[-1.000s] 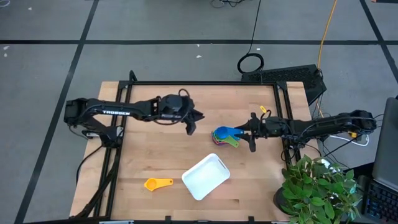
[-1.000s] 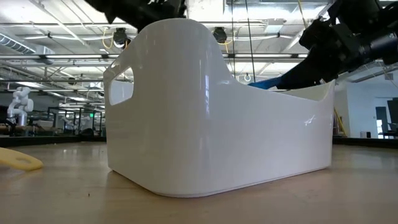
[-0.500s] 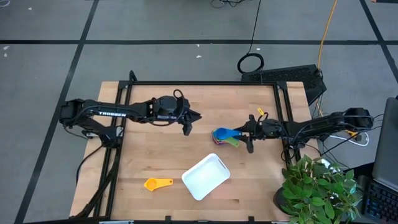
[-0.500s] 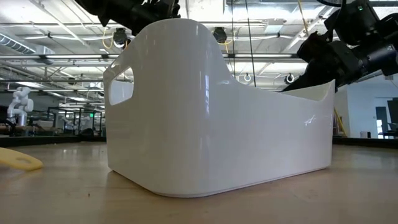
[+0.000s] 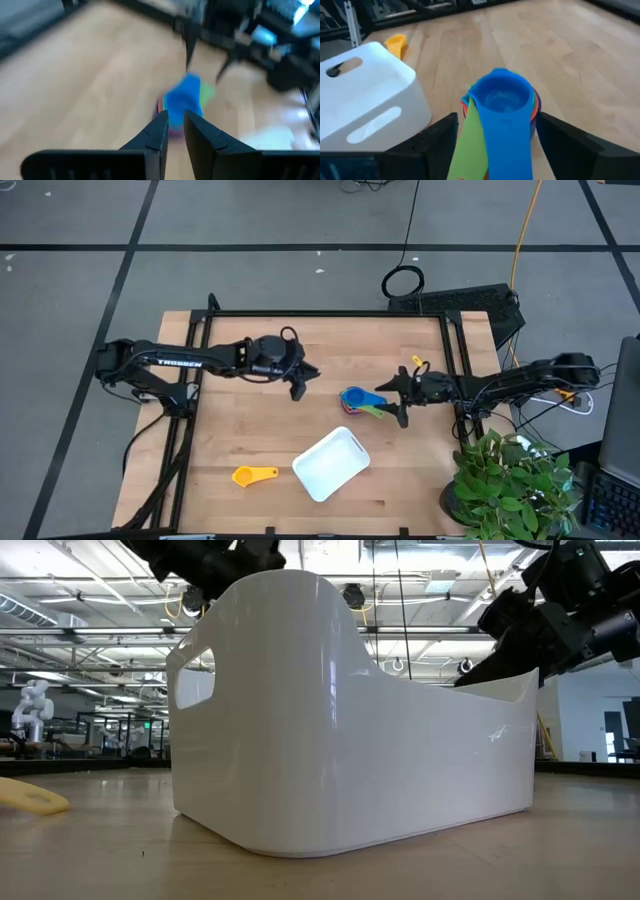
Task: Nest measuring cups in basket
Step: Stack the yellow measuring cup on top of the blue measuring cup
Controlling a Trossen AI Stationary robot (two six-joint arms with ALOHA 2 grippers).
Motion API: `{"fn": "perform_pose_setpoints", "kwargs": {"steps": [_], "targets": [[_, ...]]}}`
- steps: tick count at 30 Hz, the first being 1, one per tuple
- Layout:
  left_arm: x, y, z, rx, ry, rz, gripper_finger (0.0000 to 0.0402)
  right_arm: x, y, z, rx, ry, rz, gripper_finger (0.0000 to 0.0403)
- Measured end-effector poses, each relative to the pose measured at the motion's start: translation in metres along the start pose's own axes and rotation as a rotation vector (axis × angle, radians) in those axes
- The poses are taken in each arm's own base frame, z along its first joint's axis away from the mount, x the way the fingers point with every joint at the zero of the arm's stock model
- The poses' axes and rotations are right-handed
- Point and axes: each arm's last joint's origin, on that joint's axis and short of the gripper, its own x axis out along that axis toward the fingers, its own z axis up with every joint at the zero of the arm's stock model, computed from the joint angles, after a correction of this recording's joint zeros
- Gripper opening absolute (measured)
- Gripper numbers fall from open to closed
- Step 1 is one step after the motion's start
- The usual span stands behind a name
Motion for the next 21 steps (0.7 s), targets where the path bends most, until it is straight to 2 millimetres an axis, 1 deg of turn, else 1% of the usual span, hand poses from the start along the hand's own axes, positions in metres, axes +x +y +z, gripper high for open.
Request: {"fn": "perform_pose_setpoints", "kwargs": {"steps": [3,5,8,10,11,13,15,17,19,21], "targets": [[-0.011,-0.001,-0.008,-0.021,0.165,0.005,0.0063,-0.004,0.001,0.005,-0.021,-0.043,0.006,0.027],[-0.022,-0.005,-0.02,-0.028,0.328,0.038,0.0063,-0.007,0.001,0.009,-0.037,-0.076,0.006,0.0271],[-0.032,-0.02,-0.04,-0.035,0.537,0.037,0.0063,-0.012,-0.002,0.014,-0.047,-0.118,-0.009,0.0269],[-0.04,-0.031,-0.058,-0.037,0.7,0.06,0.0063,-0.015,-0.004,0.018,-0.047,-0.147,-0.023,0.0268],[-0.042,-0.037,-0.066,-0.039,0.754,0.068,0.0063,-0.017,-0.006,0.019,-0.045,-0.156,-0.03,0.0267],[-0.042,-0.05,-0.082,-0.051,0.815,0.068,0.0063,-0.019,-0.007,0.021,-0.053,-0.177,-0.041,0.0266],[-0.047,-0.061,-0.099,-0.066,0.876,0.076,0.0063,-0.021,-0.009,0.023,-0.056,-0.189,-0.053,0.0266],[-0.051,-0.074,-0.108,-0.094,0.89,0.072,0.0063,-0.022,-0.011,0.023,-0.056,-0.192,-0.061,0.0266],[-0.056,-0.083,-0.12,-0.127,0.928,0.094,0.0063,-0.023,-0.011,0.024,-0.054,-0.198,-0.065,0.0266],[-0.061,-0.092,-0.128,-0.158,0.944,0.107,0.0063,-0.024,-0.012,0.024,-0.054,-0.198,-0.068,0.0266]]}}
